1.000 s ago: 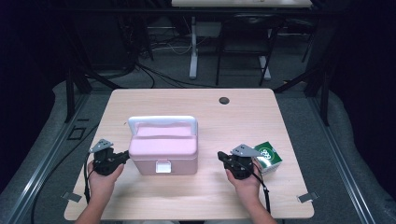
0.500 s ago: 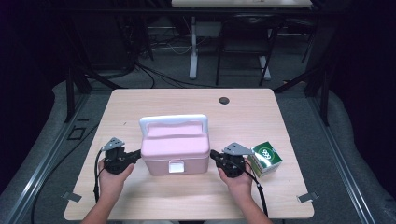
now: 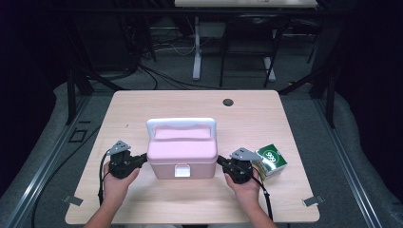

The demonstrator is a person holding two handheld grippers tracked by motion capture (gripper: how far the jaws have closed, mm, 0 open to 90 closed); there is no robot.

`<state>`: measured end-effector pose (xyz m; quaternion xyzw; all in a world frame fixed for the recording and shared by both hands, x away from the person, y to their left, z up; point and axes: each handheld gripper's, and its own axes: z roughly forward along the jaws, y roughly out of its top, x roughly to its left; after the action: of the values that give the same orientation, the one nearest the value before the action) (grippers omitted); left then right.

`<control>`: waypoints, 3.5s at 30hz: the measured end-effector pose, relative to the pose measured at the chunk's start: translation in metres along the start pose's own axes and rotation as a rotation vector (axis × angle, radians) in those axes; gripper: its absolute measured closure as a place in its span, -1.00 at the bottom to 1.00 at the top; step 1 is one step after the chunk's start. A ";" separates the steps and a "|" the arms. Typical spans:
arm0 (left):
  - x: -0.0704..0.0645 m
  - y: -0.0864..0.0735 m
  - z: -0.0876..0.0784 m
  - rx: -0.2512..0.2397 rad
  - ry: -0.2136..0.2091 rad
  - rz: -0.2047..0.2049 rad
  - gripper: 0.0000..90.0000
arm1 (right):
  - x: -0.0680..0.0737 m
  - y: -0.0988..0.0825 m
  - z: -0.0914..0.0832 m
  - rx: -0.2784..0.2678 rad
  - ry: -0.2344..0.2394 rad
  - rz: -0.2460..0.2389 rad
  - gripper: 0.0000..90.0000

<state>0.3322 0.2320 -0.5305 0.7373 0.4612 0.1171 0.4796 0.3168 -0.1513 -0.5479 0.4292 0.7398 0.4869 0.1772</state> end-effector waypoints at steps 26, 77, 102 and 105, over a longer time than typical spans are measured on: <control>-0.030 -0.014 -0.009 0.052 -0.053 0.047 1.00 | 0.003 -0.014 -0.037 0.039 0.006 -0.012 1.00; -0.022 -0.005 -0.025 -0.006 -0.139 -0.011 0.52 | -0.013 -0.018 -0.054 -0.023 0.006 0.002 0.23; -0.035 0.043 -0.038 -0.041 -0.123 0.056 0.25 | -0.018 0.031 -0.071 -0.095 0.061 -0.022 0.15; -0.038 0.047 -0.037 -0.031 -0.128 0.063 0.23 | -0.016 0.039 -0.071 -0.107 0.063 -0.028 0.15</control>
<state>0.3156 0.2191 -0.4627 0.7500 0.4044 0.0918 0.5153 0.2954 -0.1987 -0.4836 0.3930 0.7240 0.5364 0.1834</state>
